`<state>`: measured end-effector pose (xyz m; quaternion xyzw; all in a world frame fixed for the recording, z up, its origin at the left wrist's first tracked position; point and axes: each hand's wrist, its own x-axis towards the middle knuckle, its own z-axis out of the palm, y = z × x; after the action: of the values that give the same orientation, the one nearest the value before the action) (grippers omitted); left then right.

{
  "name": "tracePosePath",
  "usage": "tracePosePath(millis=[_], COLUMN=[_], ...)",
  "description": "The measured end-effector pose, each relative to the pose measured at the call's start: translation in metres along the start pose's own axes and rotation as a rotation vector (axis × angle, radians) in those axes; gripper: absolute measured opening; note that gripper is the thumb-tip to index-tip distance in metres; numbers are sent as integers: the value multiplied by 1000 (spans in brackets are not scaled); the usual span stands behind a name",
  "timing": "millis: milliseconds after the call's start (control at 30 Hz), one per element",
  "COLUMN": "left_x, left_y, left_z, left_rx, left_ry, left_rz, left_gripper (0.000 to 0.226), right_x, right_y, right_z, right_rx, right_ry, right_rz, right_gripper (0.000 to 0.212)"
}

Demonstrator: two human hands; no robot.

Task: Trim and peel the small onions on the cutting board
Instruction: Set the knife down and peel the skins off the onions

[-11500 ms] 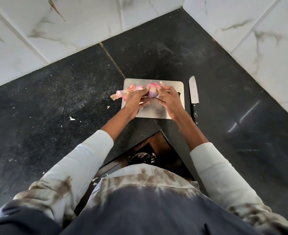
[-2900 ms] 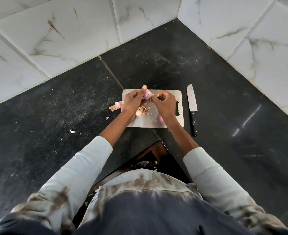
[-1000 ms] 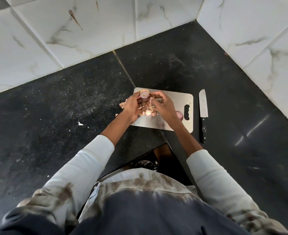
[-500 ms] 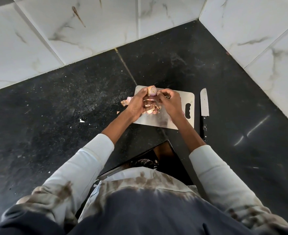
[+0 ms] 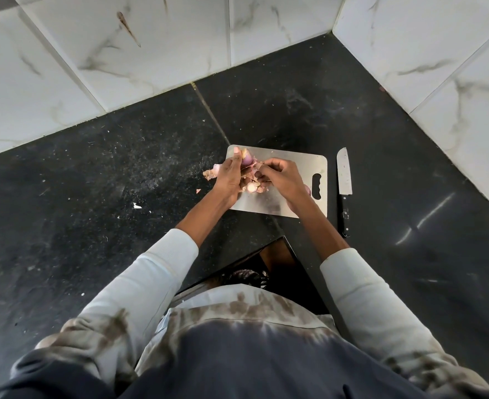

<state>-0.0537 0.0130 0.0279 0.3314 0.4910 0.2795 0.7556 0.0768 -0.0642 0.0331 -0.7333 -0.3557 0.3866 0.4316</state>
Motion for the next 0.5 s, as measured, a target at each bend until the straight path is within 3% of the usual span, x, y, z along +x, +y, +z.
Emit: tracePosePath(millis=[167,333,500], left_x=[7,0,2], left_y=[0,8,7], left_z=[-10,-15,-20], left_rx=[30,31,133], left_ry=[102,63,11], left_rz=[64,97,78], left_gripper=[48,31,19], right_x=[3,4,0], right_y=[8,5,2], right_z=[7,19,15], right_rx=[-232,-370,-310], right_ry=[64,-106,55], right_rz=[-77,-148,-281], right_gripper=[23,48,47])
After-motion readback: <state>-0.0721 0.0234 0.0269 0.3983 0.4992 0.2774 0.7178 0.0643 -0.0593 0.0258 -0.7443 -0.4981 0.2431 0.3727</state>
